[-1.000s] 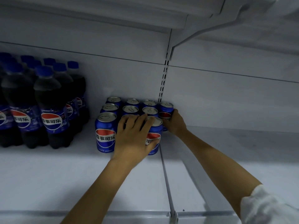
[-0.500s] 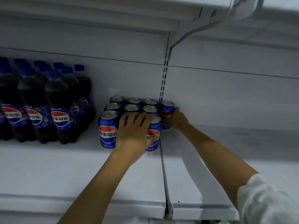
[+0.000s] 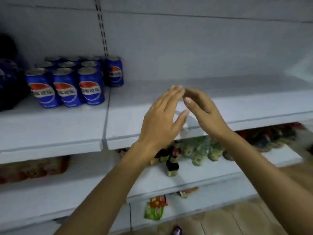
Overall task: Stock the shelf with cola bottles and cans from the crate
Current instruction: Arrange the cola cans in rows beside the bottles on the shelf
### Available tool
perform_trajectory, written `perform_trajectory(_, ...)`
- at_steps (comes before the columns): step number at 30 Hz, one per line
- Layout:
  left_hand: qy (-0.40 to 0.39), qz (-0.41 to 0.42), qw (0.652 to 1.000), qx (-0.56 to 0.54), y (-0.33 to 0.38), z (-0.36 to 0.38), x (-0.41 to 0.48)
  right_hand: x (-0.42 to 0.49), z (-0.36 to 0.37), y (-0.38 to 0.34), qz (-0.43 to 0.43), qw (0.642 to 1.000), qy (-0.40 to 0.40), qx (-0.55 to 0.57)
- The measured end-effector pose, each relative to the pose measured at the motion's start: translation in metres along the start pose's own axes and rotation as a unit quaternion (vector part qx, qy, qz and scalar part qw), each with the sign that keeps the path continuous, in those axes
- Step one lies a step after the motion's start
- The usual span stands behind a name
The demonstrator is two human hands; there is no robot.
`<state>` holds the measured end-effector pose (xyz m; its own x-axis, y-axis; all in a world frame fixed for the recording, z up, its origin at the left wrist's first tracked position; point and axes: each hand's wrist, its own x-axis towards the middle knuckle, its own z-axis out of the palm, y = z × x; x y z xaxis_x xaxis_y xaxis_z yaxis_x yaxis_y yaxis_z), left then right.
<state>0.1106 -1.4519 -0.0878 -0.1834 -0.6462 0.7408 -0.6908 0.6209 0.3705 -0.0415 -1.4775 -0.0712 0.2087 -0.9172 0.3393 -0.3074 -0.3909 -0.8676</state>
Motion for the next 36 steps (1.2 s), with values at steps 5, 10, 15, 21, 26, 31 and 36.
perform_trajectory(5,-0.065,-0.020,0.993,-0.101,0.072,0.100,-0.097,-0.157,-0.095,0.070,0.056,0.995,0.079,-0.040)
perform_trajectory(10,-0.253,-0.150,0.944,-0.151,0.107,0.171,-0.196,-0.290,-0.129,0.162,0.237,0.965,0.112,-0.014)
perform_trajectory(15,-0.403,-0.274,0.860,-0.150,0.101,0.206,-0.270,-0.368,-0.107,0.229,0.403,0.912,0.078,0.002)
perform_trajectory(21,-0.605,-0.298,0.733,-0.082,0.054,0.273,-0.368,-0.407,-0.039,0.343,0.520,0.854,-0.001,0.001)
perform_trajectory(26,-0.665,-0.314,0.674,-0.072,0.014,0.327,-0.445,-0.429,0.022,0.444,0.581,0.814,-0.004,0.007)
perform_trajectory(31,-0.673,-0.353,0.648,-0.046,-0.035,0.401,-0.540,-0.485,0.083,0.533,0.638,0.769,0.036,0.000)
perform_trajectory(36,-0.674,-0.288,0.680,0.009,-0.075,0.499,-0.643,-0.544,0.135,0.628,0.650,0.759,0.039,0.010)
